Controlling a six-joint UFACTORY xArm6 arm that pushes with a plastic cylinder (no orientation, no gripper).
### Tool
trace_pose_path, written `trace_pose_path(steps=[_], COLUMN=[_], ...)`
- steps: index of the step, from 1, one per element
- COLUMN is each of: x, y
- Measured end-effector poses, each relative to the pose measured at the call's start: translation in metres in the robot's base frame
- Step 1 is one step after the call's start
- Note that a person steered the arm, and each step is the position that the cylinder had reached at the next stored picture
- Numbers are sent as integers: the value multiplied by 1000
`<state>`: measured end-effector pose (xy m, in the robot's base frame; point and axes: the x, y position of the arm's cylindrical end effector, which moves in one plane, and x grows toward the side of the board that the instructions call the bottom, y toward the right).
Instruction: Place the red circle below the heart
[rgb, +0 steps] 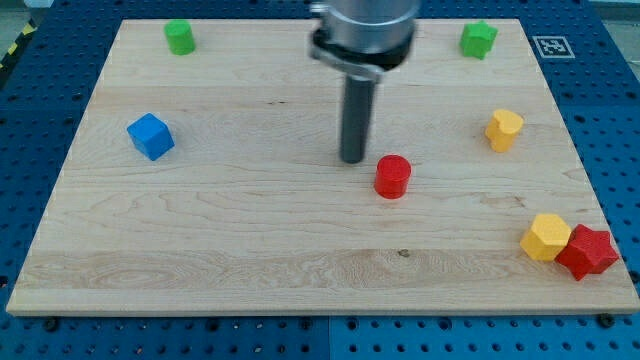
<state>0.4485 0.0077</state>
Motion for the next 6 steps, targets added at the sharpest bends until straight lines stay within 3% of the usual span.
trace_pose_path(steps=[1,3,4,5,6], x=[19,28,28,36,55], y=[-1,147,167,124,133])
